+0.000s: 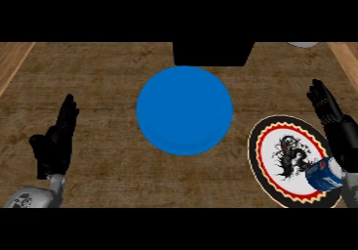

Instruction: Pick the can from the plate and place it in the plate

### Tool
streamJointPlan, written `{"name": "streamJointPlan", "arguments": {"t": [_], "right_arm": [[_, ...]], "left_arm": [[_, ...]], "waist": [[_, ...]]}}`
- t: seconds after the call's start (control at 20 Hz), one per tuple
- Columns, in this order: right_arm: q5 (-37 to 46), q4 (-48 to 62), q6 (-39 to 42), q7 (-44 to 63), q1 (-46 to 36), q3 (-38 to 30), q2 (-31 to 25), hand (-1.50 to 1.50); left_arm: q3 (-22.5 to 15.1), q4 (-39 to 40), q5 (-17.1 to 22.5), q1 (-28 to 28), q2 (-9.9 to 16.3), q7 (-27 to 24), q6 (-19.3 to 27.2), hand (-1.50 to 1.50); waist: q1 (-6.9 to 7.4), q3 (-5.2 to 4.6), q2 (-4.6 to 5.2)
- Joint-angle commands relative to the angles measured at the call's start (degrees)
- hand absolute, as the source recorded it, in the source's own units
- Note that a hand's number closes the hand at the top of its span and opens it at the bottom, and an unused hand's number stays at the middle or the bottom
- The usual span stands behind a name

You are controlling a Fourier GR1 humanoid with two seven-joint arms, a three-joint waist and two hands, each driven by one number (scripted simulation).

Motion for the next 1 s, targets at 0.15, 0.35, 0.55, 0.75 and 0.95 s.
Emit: {"name": "streamJointPlan", "arguments": {"t": [0.15, 0.35, 0.55, 0.75, 0.95], "right_arm": [[3.7, 1.7, 1.3, 4.7, -9.5, 7.5, 5.5, 1.5], [25.1, 7.7, -2.2, 11.2, -6.3, 10.8, -12.0, 1.5], [28.6, 8.5, -20.5, 15.3, -2.1, 14.0, 7.7, -1.5], [24.8, 6.6, -28.4, 2.9, 4.1, 11.5, 14.9, -1.5], [23.6, 0.4, -27.9, -1.6, 6.6, 8.4, 12.3, -1.5]], "left_arm": [[0.5, -4.6, -1.3, -7.5, 3.5, 0.1, -6.1, 0.0], [0.8, -5.4, 0.2, -9.1, 4.9, -0.4, -9.0, 0.0], [3.2, -7.5, 3.8, -10.4, 7.6, 2.4, -13.4, 0.0], [6.1, -6.2, 6.2, -8.6, 8.9, 1.1, -16.6, 0.0], [5.6, -4.4, 3.4, -7.5, 5.7, -2.5, -17.1, 0.0]], "waist": [[0.83, 0.75, 1.01], [0.02, -0.68, 0.98], [0.0, 0.78, 0.82], [-0.49, 0.82, 0.88], [-0.62, 0.74, 0.88]]}}
